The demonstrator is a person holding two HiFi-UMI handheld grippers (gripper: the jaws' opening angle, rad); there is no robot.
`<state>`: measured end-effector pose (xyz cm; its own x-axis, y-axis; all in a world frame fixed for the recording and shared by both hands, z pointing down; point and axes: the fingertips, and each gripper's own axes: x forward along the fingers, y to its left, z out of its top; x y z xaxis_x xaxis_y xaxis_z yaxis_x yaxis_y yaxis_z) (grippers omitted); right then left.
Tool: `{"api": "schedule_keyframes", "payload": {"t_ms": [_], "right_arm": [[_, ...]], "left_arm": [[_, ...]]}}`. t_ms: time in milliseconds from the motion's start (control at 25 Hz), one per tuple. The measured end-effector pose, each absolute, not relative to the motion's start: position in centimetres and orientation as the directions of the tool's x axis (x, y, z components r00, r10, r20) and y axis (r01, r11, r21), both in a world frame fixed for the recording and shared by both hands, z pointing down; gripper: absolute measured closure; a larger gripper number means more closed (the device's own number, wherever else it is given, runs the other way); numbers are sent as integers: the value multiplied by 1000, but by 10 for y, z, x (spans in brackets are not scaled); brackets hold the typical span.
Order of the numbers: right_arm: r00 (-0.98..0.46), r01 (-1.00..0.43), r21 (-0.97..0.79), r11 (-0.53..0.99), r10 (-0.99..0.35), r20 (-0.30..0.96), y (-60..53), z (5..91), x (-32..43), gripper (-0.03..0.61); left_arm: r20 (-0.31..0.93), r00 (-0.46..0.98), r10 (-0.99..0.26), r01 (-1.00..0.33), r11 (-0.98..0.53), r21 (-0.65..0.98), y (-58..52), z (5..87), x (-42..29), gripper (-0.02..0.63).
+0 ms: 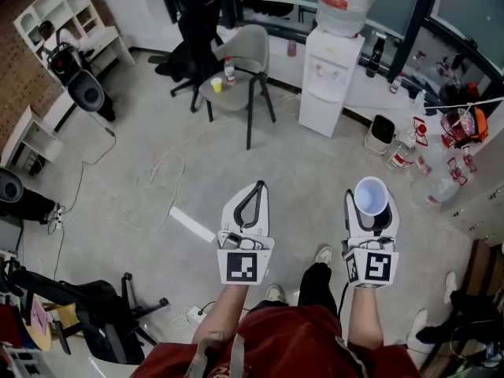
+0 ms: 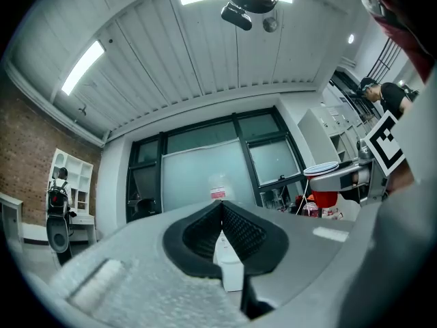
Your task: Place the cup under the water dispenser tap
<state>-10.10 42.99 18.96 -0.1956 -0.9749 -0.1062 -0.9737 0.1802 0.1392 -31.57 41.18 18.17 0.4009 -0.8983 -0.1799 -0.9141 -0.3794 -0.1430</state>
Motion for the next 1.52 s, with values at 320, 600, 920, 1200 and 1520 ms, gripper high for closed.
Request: {"api": "schedule_keyframes", "payload": {"t_ms": [320, 600, 920, 1200, 1520], "right_arm": [[-222, -969, 129, 209, -971, -91, 361, 205, -68, 278], [-235, -966, 124, 225, -969, -73, 283, 202, -6, 278], [-254, -964, 101, 247, -966, -56, 205, 205, 76, 279], [-271, -959, 98, 265, -961, -56, 149, 207, 126, 278], [-265, -961, 92, 261, -964, -34, 99, 223, 152, 278]], "left_arm": [[-178, 387, -905, -920, -367, -137, 346, 190, -278, 617], [-155, 386, -910, -921, -370, -123, 267, 187, -213, 617], [-147, 388, -910, -919, -370, -134, 188, 179, -127, 617], [-146, 376, -915, -923, -356, -149, 133, 177, -79, 617], [-109, 392, -914, -915, -376, -145, 79, 192, -49, 617]]}}
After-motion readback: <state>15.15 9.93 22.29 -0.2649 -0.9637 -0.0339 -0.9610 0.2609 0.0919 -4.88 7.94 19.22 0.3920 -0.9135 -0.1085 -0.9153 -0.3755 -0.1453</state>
